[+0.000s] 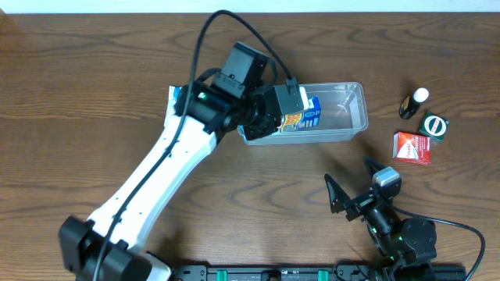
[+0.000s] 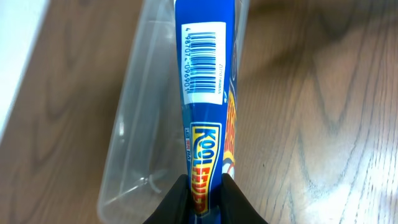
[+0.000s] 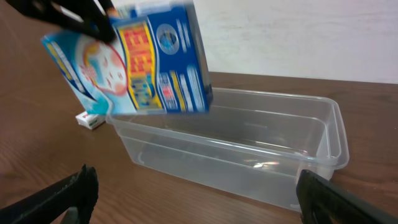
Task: Pack container
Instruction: 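Carry the Kool Fever box right over the clear container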
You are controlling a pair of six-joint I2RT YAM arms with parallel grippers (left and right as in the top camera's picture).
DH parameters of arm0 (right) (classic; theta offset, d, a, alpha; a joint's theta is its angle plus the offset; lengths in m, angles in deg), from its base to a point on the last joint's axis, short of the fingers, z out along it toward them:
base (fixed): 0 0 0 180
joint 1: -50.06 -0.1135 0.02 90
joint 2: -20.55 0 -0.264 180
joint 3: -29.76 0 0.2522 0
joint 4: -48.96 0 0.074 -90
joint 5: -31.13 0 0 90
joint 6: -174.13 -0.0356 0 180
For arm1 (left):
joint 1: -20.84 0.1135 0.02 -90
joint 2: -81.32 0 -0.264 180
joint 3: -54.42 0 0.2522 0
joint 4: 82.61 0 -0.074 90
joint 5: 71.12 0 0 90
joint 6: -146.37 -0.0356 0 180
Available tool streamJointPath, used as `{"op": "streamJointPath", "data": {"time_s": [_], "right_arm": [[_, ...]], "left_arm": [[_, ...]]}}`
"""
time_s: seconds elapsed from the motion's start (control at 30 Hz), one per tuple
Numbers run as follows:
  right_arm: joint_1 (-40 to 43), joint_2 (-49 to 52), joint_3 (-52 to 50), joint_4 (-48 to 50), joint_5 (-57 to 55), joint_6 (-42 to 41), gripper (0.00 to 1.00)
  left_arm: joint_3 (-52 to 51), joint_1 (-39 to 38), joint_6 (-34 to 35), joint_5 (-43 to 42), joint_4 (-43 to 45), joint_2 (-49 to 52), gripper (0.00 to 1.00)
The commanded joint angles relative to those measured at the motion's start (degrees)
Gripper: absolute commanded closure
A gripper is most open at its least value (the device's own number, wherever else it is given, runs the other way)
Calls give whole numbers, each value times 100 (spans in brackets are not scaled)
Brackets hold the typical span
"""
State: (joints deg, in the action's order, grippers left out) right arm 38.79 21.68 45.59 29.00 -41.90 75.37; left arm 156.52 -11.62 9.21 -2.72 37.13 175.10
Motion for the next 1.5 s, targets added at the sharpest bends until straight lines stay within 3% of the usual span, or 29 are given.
{"op": "streamJointPath", "data": {"time_s": [0.0,0.97,1.47], "right_arm": [[-4,2,-26,0,-4,-61,1],[-4,2,-26,0,-4,-61,1],[-4,2,-26,0,-4,-61,1]], "left_arm": [[76,-2,-575,-284,11,273,84],[79,2,-745,129,599,437,85],[61,2,-678,127,380,643,87]]}}
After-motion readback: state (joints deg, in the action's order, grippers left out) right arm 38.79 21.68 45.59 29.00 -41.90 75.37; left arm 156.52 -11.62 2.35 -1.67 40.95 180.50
